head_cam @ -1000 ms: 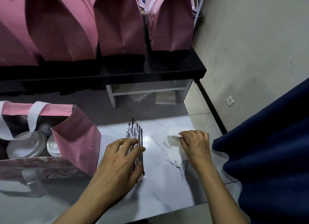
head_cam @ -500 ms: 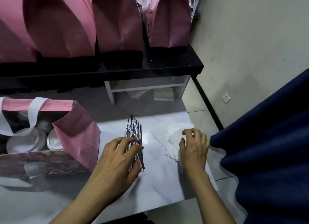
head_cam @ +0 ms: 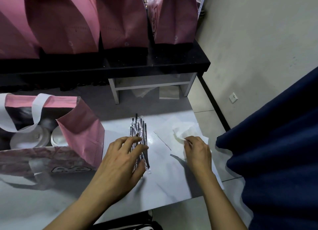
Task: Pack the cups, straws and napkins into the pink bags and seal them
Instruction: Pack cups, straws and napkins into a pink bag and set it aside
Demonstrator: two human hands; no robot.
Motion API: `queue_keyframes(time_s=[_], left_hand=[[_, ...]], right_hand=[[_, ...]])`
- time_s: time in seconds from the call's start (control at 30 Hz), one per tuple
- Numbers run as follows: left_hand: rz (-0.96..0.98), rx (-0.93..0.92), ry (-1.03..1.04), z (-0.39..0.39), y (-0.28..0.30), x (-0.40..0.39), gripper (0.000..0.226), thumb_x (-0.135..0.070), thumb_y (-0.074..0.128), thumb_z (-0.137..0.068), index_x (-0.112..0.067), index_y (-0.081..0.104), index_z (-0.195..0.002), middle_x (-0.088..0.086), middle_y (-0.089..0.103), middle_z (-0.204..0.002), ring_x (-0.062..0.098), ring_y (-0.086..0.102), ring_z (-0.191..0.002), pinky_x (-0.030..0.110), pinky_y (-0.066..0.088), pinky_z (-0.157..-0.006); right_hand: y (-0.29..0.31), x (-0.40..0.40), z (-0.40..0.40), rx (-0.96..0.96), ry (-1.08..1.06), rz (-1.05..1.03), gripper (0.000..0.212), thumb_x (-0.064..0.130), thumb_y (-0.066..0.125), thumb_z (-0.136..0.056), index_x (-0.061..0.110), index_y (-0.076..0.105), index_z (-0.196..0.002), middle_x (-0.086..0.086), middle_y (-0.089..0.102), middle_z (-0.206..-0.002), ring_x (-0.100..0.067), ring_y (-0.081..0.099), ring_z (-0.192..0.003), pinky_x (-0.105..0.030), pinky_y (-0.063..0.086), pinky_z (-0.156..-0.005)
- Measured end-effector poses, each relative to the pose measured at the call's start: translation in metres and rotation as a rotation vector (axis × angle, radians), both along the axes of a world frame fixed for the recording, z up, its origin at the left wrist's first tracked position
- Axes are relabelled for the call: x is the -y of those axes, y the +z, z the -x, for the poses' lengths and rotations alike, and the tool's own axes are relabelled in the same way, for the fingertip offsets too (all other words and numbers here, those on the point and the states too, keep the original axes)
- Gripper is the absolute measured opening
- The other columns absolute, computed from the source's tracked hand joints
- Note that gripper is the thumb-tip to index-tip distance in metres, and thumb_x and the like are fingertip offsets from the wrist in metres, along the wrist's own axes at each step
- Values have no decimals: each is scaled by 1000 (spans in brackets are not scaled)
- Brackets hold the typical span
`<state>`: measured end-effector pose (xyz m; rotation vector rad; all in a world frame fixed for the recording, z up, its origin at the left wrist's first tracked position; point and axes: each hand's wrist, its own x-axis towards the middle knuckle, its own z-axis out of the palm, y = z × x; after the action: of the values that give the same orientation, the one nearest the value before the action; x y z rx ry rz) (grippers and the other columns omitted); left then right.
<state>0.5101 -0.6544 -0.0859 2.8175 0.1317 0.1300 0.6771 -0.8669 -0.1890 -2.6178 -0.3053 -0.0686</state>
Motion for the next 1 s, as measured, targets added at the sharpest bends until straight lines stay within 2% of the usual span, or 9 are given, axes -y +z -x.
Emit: queue_keyframes(time_s=[0.1,0.2,0.37,0.47,0.53,0.7,0.8,0.9,1.0], left_hand=[[5,5,1,0,2,0,35,-36,48,-88,-30,61,-120,-7,54,-132,23,49,-117,36,39,-98],[9,2,4,0,3,0,35,-36,48,-88,-30,61,-121,-7,53,-133,23,49,-118,36,40,-99],[7,-5,-5,2,4,2,34,-36,49,-89,-31,60,-121,-8,52,-134,22,48,-120,35,39,-100],[11,0,-1,4,5,2,34,-35,49,-88,-30,61,-120,-7,54,-132,22,50,-119,35,40,-98],[5,-1,-1,6,6,2,34,-36,49,-89,-30,60,-120,-6,54,-132,22,49,-119,36,40,-98],[-1,5,4,11,10,-1,33,-34,51,-88,-30,60,-119,-6,53,-134,24,50,-119,40,44,-97],[2,19,9,14,13,-2,33,-35,49,-88,-30,61,-118,-5,54,-133,25,51,-117,41,46,-95],[9,37,7,20,16,-7,32,-35,47,-89,-30,60,-118,-5,54,-133,24,51,-117,39,42,-97],[21,64,12,27,25,-16,32,-36,46,-90,-31,60,-119,-7,52,-134,22,49,-119,34,36,-100]], right_hand=[[12,1,0,-26,-63,-139,6,16,58,-94,15,63,-96,-4,64,-89,-29,58,-82,-40,48,-73],[21,0,1,-149,-100,-218,7,21,53,-96,18,58,-100,-1,64,-88,-28,57,-83,-38,46,-72],[15,4,1,-330,-116,-219,8,22,61,-96,22,63,-104,6,68,-96,-22,65,-94,-29,49,-75],[9,3,2,-319,-120,-153,25,13,61,-94,24,62,-117,2,71,-111,-26,63,-102,-40,54,-88],[7,1,4,-304,-130,-153,28,14,60,-92,23,61,-119,0,70,-114,-29,62,-103,-47,52,-92],[3,-2,9,-249,-123,-76,23,16,55,-89,8,63,-109,-10,64,-104,-37,59,-98,-49,49,-88],[5,-6,13,-235,-88,5,24,16,58,-91,10,66,-113,-10,58,-110,-36,61,-96,-44,49,-86],[9,-8,19,-161,-72,-8,8,14,63,-92,15,66,-99,-2,58,-101,-32,62,-87,-41,50,-73],[30,-11,27,-40,-114,-11,6,13,63,-92,11,62,-98,1,51,-80,-29,51,-79,-45,48,-73]])
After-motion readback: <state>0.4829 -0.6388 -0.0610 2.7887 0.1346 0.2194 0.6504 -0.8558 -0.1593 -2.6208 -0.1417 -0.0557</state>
